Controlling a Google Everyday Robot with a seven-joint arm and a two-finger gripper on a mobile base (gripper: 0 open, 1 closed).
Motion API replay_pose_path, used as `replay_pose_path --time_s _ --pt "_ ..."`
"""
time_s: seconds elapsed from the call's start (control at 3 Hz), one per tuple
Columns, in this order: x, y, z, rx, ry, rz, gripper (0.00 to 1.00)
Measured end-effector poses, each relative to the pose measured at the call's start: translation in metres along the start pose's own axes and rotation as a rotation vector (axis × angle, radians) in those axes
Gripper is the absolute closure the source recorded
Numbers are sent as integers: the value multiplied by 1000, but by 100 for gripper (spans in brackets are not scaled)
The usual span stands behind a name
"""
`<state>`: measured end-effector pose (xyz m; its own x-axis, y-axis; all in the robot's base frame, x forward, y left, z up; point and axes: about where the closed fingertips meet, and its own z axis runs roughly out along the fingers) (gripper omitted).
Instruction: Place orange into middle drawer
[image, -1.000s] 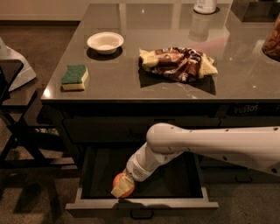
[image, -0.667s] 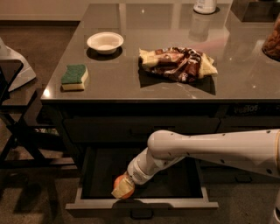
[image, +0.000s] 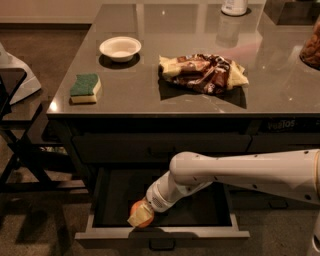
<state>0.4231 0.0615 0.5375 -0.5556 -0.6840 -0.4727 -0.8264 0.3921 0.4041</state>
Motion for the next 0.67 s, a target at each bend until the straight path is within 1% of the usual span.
replay_pose_path --time_s 0.33,0.67 --pt "22 -21 19 40 -28 101 100" --pt "33 -48 34 85 -73 165 100"
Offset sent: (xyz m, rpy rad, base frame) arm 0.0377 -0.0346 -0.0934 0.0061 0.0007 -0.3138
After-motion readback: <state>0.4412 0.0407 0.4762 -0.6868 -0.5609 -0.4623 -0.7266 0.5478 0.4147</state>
